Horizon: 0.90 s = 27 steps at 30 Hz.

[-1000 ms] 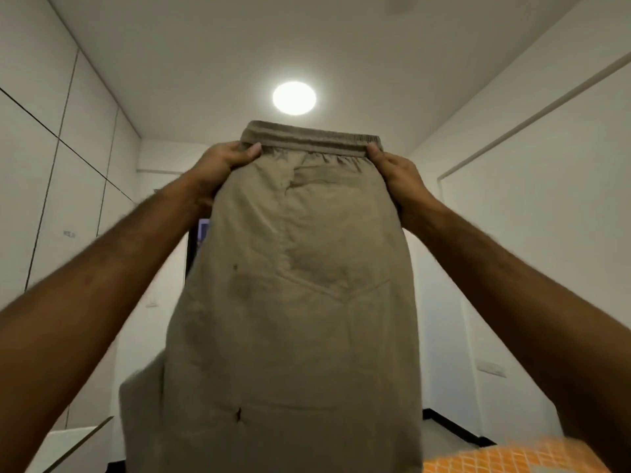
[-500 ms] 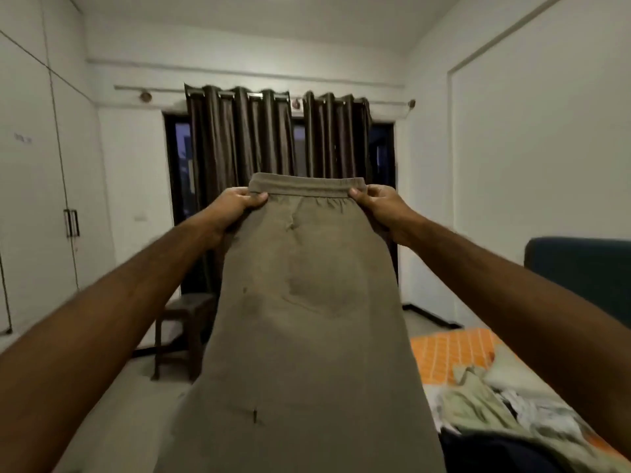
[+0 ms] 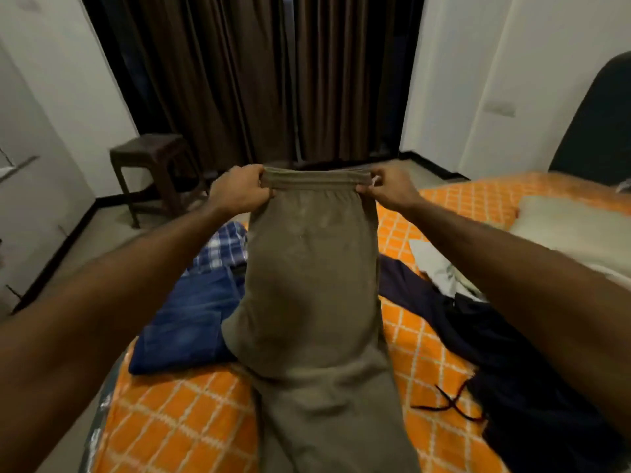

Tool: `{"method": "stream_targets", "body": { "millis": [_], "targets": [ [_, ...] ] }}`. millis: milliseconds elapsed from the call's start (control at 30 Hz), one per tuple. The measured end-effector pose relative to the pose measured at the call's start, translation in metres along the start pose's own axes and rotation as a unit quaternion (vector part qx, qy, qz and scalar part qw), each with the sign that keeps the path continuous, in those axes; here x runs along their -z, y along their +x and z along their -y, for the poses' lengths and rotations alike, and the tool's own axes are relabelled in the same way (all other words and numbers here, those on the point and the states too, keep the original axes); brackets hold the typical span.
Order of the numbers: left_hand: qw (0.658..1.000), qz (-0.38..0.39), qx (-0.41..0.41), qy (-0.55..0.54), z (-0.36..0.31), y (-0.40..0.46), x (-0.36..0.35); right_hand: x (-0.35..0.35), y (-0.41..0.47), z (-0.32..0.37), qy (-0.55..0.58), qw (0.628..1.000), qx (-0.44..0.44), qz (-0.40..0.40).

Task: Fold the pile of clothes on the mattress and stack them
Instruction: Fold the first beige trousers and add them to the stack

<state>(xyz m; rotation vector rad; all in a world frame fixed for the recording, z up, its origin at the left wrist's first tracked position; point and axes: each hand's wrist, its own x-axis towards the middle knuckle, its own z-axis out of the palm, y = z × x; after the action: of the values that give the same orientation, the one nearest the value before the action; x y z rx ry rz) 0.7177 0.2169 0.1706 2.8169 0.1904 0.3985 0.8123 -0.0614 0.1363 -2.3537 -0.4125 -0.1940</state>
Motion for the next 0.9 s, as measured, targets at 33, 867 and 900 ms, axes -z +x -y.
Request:
{"method": "stream_targets", "body": {
  "millis": [33,867,900],
  "targets": [
    [0.999,0.002,0.014,-0.041,0.002,0.014,-0.019,-0.017,0.015,-0.012,-0.003,1.000,-0.014,-0.009],
    [0.982,0.165,-0.038,0.081,0.086,0.047,-0.386,-0.291,0.029,-0.206,-0.249,0.961,-0.032,0.113],
    [0.981,0.175,-0.034,0.076,0.083,0.028,-0.378,-0.285,0.010,-0.202,-0.234,0.964,-0.039,0.119]
  ]
}}
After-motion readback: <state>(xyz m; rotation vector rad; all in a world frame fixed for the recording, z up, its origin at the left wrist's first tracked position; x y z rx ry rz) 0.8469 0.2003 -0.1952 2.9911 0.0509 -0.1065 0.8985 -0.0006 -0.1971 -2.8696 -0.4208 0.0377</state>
